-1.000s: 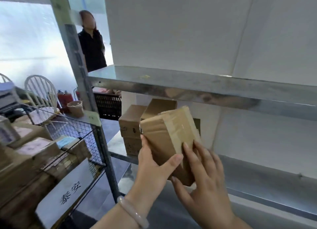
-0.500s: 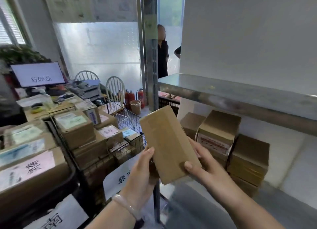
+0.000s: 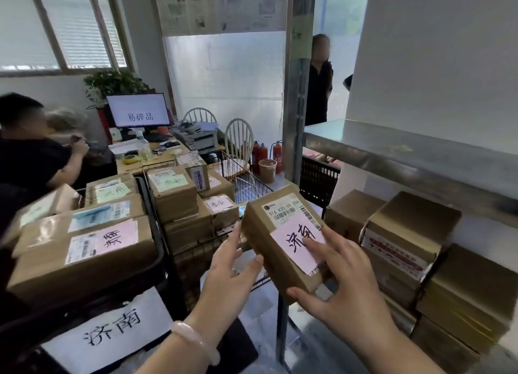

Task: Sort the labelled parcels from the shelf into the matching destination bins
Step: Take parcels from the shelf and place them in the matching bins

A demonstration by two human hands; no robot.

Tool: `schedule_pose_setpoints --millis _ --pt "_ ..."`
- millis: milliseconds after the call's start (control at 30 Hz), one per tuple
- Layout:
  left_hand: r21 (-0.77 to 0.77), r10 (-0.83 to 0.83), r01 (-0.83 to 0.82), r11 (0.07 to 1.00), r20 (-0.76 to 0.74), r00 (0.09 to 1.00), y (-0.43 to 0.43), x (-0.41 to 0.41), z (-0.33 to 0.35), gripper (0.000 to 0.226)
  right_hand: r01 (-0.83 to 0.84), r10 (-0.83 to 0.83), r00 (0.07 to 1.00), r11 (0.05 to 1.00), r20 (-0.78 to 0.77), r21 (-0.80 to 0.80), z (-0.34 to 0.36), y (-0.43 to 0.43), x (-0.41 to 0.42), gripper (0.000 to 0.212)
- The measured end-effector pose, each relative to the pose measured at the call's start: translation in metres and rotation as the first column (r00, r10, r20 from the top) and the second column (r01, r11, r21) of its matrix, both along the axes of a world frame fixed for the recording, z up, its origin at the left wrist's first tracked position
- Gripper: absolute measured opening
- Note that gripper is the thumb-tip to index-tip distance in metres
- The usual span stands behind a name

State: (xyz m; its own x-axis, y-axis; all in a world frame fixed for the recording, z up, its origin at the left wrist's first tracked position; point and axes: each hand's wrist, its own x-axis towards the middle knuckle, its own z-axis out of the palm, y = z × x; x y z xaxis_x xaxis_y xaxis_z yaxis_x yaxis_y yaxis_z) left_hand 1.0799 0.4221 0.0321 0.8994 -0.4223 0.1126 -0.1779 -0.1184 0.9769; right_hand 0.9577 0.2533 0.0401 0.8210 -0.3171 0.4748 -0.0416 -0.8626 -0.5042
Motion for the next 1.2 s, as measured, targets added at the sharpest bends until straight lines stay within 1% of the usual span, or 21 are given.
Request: schedule_pose_setpoints --millis 167,267,367,467,533,600,700,800,933,1033,1200 --pt "0.135 0.11 -0.143 0.98 0.223 0.969 0.017 -0.001 -0.002 0.067 -0.083 0.083 0.997 0.997 0.006 0.004 -0.006 -0.002 0.022 0.081" --pt "0.269 0.169 -0.251 0.93 0.295 0.94 0.04 0.001 -0.005 0.071 -0.146 0.146 0.989 0.989 0.01 0.014 -0.004 0.01 0.044 0.082" --pt "0.368 0.213 -0.355 0.859 0.375 0.902 0.075 0.011 -0.004 0.072 -0.209 0.209 0.978 0.978 0.025 0.0 0.001 0.034 0.071 0.083" --pt "0.403 0.27 -0.483 0.777 0.479 0.835 0.118 0.03 0.003 0.071 -0.288 0.285 0.956 0.957 0.067 0.042 0.008 0.068 0.1 0.08" --pt "0.444 0.288 -0.563 0.697 0.547 0.786 0.148 0.047 0.009 0.07 -0.306 0.3 0.95 0.95 0.087 0.063 0.012 0.093 0.121 0.08" --pt "0.483 0.277 -0.62 0.619 0.604 0.747 0.178 0.066 0.011 0.07 -0.304 0.3 0.95 0.951 0.083 0.047 0.015 0.118 0.146 0.082" --pt "0.522 0.27 -0.628 0.577 0.603 0.75 0.222 0.097 0.012 0.072 -0.295 0.294 0.954 0.955 0.058 0.016 0.024 0.159 0.188 0.086" --pt "0.567 0.241 -0.617 0.546 0.599 0.764 0.264 0.134 0.019 0.074 -0.266 0.264 0.962 0.964 0.073 0.028 0.036 0.199 0.243 0.085" --pt "0.566 0.227 -0.627 0.535 0.619 0.752 0.312 0.188 0.031 0.071 -0.204 0.205 0.977 0.979 -0.064 0.02 0.052 0.248 0.332 0.086" --pt "0.579 0.187 -0.609 0.542 0.623 0.76 0.34 0.223 0.033 0.069 -0.158 0.158 0.982 0.987 -0.104 0.012 0.053 0.275 0.394 0.083" --pt "0.618 0.128 -0.586 0.524 0.623 0.772 0.366 0.28 0.031 0.067 -0.082 0.078 0.981 0.996 -0.179 -0.019 0.042 0.307 0.471 0.088"
